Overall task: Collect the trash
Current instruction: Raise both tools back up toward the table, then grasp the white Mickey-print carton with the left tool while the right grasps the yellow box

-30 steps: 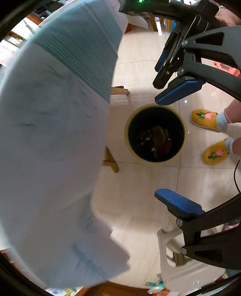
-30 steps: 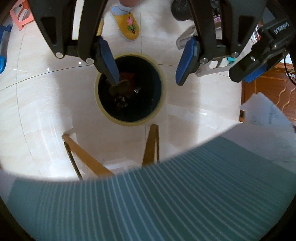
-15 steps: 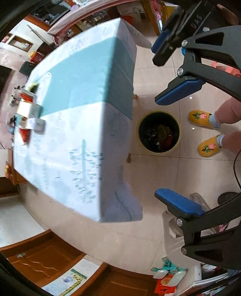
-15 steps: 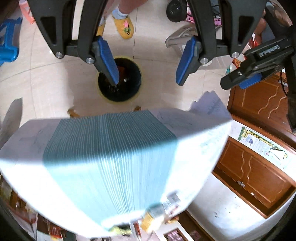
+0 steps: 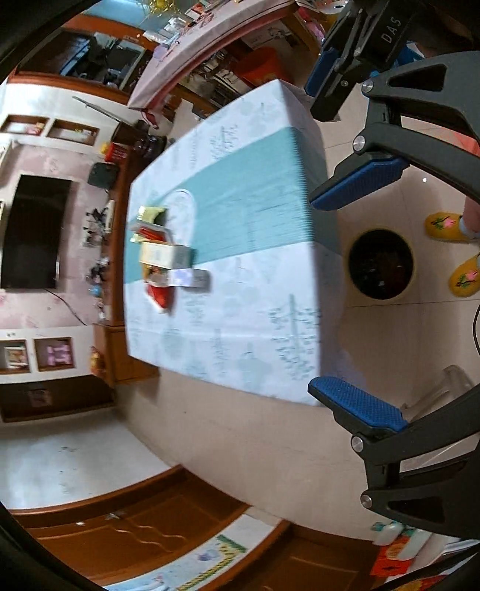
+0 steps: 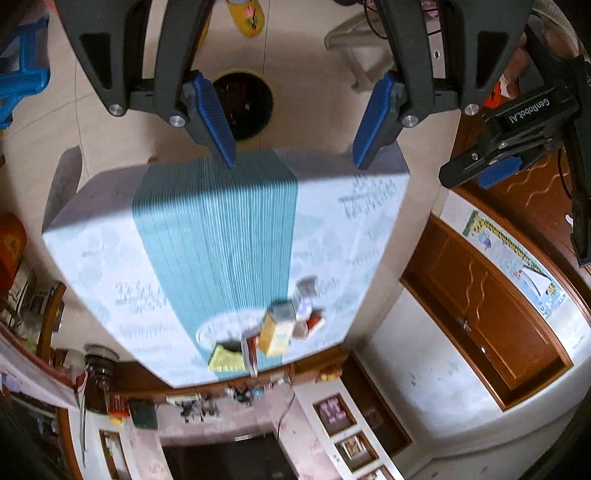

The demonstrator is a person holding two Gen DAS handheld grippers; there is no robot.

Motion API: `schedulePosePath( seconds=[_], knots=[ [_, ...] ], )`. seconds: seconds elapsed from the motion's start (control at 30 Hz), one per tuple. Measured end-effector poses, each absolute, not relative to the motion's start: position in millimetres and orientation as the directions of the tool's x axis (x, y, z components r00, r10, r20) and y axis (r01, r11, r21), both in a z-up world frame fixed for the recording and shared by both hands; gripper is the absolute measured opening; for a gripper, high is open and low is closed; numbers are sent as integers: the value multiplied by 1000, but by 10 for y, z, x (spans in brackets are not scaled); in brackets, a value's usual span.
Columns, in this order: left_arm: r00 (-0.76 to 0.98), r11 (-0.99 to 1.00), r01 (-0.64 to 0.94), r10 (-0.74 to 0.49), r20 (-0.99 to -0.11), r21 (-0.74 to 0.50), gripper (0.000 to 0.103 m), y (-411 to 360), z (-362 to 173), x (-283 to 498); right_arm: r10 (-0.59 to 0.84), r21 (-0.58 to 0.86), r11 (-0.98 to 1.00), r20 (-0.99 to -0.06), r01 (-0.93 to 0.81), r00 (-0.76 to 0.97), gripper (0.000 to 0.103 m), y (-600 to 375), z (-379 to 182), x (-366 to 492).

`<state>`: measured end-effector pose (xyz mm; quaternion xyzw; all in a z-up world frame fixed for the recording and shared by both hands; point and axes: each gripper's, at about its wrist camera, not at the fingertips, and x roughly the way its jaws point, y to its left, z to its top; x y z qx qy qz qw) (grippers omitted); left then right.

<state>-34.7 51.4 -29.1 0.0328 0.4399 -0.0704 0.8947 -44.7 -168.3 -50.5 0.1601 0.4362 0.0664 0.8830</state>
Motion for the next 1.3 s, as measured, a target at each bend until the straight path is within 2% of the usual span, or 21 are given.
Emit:
schedulePosePath(
  seconds=[0.2, 0.53, 0.8, 0.97, 1.1, 1.13, 1.27, 1.3],
  knots=[
    [640, 982, 186, -128, -757, -9, 90, 471, -43, -188, 230, 322, 947, -707, 14, 669, 66, -1690, -224, -346],
    [622, 984, 181, -107, -776, 9, 90, 296, -80, 473, 227, 307, 952, -714, 5, 662, 67, -1799, -177, 113],
    [541, 995, 100, -47, -840, 9, 90, 115, -461, 1480, 293, 349, 936, -724, -35, 624, 67, -2097, -386, 1110],
    [409, 999, 49, -38, -912, -19, 90, -78, -917, 2235, 353, 382, 922, -765, -61, 539, 67, -2297, -645, 1894],
    [324, 1000, 12, -1, -946, 3, 90, -192, -1305, 2731, 397, 394, 912, -784, -113, 477, 67, -2394, -810, 2380],
    [299, 1000, 1, 5, -954, 6, 89, -209, -1408, 2851, 408, 399, 909, -789, -124, 459, 67, -2416, -865, 2519],
    [203, 1000, -24, -4, -979, -9, 67, -247, -1764, 3230, 448, 423, 893, -803, -154, 394, 67, -2448, -1055, 2982],
    [187, 1000, -30, -5, -982, -10, 66, -241, -1828, 3292, 454, 427, 890, -803, -159, 386, 67, -2445, -1080, 3060]
  ],
)
